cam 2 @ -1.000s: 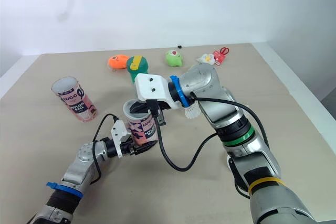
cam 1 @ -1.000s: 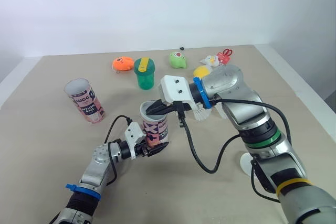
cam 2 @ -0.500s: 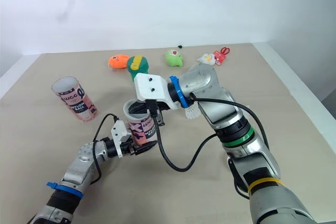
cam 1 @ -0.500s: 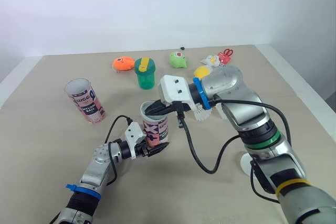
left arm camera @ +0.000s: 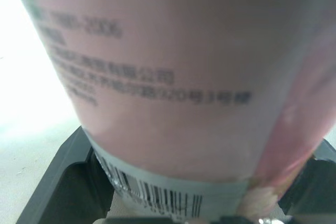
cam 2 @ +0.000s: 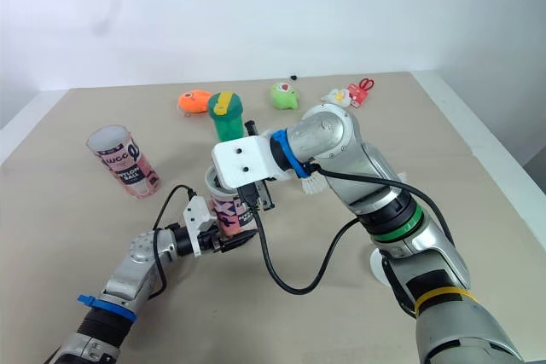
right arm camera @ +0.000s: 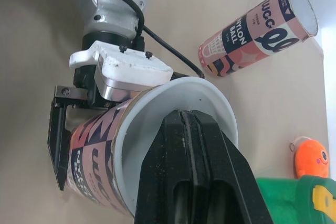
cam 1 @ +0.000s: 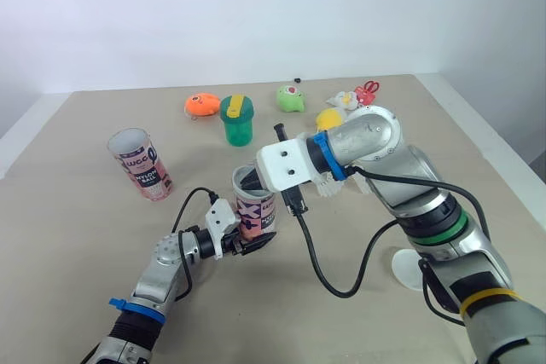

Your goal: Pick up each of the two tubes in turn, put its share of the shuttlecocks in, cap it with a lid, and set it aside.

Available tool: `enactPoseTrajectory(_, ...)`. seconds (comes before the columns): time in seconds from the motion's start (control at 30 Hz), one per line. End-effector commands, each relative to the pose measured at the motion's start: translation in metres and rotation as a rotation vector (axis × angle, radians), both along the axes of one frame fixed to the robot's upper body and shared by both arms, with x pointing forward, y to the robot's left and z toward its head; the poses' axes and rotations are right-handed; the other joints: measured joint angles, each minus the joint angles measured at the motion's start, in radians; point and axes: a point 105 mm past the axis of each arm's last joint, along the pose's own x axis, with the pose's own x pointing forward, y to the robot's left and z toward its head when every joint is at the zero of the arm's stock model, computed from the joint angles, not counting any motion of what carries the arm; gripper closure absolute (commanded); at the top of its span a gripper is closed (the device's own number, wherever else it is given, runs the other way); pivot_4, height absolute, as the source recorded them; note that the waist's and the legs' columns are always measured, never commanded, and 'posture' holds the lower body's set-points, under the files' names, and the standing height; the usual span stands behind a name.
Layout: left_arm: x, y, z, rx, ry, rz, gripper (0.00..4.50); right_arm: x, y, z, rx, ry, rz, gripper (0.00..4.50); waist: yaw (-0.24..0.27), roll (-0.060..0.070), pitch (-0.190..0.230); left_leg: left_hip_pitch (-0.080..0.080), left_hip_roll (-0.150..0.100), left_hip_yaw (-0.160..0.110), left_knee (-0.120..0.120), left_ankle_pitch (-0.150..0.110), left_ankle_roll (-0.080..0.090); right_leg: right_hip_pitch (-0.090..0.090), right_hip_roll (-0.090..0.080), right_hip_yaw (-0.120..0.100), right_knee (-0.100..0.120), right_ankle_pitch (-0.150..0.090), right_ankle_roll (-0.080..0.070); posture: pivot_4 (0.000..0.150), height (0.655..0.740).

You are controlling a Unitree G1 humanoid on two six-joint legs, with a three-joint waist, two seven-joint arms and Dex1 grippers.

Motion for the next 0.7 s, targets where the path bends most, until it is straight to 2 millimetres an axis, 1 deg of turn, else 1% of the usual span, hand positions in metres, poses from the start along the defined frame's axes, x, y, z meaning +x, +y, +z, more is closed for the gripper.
enactPoseTrajectory(0.03,-0.008,0.002,-0.041,0.074,0.168,0.023,1.06,-0.024,-0.014,-0.093,-0.343,0.292,0.046,4.45,0.0,0.0,-0.001,0.0,0.0,0.0,0.0,0.0,0.0,0.0,0.0,0.0,0.0,0.0,0.0,0.15,0.74)
enactPoseTrajectory(0.23,-0.007,0.0,-0.041,0.073,0.163,0.022,1.06,-0.022,-0.017,-0.101,-0.368,0.307,0.03,4.45,0.0,0.0,-0.002,0.001,0.0,0.0,0.0,0.0,0.0,0.001,-0.001,0.0,0.0,0.0,0.0,0.15,0.74)
enactPoseTrajectory(0.47,-0.009,0.003,-0.041,0.074,0.167,0.026,1.06,-0.024,-0.023,-0.119,-0.413,0.344,0.023,4.45,0.0,-0.001,-0.009,0.002,0.0,0.0,0.0,0.0,0.0,0.002,-0.002,0.001,0.0,-0.001,0.001,0.15,0.74)
enactPoseTrajectory(0.7,-0.009,0.003,-0.041,0.074,0.166,0.031,1.06,-0.022,-0.028,-0.13,-0.466,0.344,0.015,4.45,0.0,-0.003,-0.015,0.006,0.0,0.0,-0.004,-0.001,-0.001,0.003,-0.002,0.001,-0.001,-0.003,0.001,0.15,0.74)
